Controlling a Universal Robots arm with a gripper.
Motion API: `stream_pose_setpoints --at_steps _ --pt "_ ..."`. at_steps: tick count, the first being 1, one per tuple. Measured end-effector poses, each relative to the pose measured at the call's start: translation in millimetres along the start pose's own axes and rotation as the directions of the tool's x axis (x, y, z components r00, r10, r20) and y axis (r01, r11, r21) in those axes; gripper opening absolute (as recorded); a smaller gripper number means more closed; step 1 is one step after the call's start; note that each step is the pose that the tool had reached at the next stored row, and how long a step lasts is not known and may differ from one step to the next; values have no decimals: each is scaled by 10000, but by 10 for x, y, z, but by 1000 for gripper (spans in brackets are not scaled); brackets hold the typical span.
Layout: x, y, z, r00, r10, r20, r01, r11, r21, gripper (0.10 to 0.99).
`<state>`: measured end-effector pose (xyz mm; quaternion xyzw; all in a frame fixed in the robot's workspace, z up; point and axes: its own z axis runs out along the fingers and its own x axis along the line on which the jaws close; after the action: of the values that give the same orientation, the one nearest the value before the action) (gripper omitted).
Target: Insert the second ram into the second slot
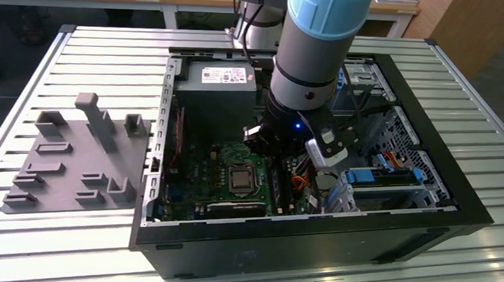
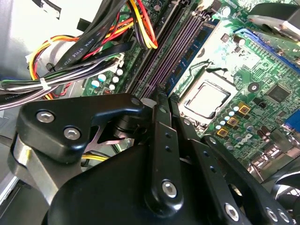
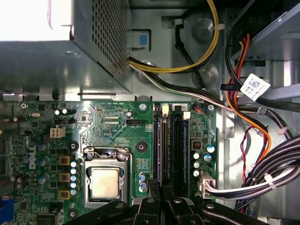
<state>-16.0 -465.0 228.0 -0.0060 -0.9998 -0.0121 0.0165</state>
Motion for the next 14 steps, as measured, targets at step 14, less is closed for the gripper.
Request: stream_pose_setpoints --at_steps 14 --pt "-15 0 17 10000 -90 -3 90 10000 4 137"
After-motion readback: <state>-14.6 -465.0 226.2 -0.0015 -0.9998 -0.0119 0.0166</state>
